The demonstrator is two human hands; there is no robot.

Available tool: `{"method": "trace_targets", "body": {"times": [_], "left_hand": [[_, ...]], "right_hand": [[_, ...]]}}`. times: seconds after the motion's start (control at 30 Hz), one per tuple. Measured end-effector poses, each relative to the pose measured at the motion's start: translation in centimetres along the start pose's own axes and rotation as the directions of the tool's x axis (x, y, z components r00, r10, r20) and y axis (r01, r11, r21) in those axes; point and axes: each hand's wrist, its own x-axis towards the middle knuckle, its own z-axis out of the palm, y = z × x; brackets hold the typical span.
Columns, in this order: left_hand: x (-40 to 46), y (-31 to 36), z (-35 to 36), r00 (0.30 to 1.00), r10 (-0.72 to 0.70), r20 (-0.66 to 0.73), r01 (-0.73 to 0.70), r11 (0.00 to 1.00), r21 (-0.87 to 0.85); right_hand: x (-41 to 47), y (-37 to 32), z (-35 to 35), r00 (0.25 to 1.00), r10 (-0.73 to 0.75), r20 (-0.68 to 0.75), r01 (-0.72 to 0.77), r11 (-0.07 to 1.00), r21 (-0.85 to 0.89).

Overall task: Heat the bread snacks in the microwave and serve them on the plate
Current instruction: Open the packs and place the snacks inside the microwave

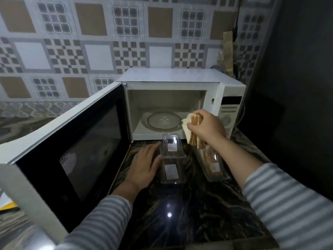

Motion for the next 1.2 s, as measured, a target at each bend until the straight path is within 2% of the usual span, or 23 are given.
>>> {"method": "trace_targets", "body": {"times": [0.17,0.27,0.43,0.53,0.63,0.77,0.87,1.07,1.2], "left_hand": [[1.5,-2.8,1.2,0.992,-0.122,-0.002,0.121,0.988,-0.096],[2.1,-4.7,2.5,0.986,-0.165,0.036,0.167,0.983,-0.075],[1.9,-6.9,4.5,0.973,-0.198,0.118,0.182,0.974,0.137],[2.2,-7.2,4.9,0.971,-0.199,0.135,0.160,0.953,0.258],[2.2,-7.5,5.0,0.952,-0.237,0.195,0.173,0.939,0.296],[2.2,-7.4,4.8,0.947,-0.245,0.210,0.176,0.938,0.299],[2.2,-7.4,4.6,0.944,-0.246,0.218,0.182,0.944,0.276],[2.2,-7.5,4.8,0.944,-0.257,0.206,0.199,0.943,0.267],[2.2,-7.5,4.8,0.948,-0.248,0.198,0.191,0.944,0.269]], "right_hand": [[6.6,-1.5,3.0,0.999,-0.009,0.049,0.009,1.000,0.013],[10.3,-1.7,5.7,0.996,-0.016,0.091,0.016,1.000,0.007],[14.7,-1.9,11.0,0.986,0.060,0.157,-0.046,0.995,-0.093],[16.1,-2.3,13.5,0.975,0.124,0.183,-0.114,0.991,-0.064],[17.4,-2.5,15.4,0.974,0.013,0.227,-0.001,0.999,-0.053],[18.0,-2.6,16.5,0.958,-0.058,0.279,0.100,0.985,-0.140],[18.5,-2.3,17.3,0.947,-0.085,0.309,0.111,0.991,-0.070],[19.2,-2.1,18.2,0.942,-0.110,0.316,0.132,0.990,-0.049],[18.9,-1.7,17.7,0.941,-0.063,0.332,0.056,0.998,0.029]]}}
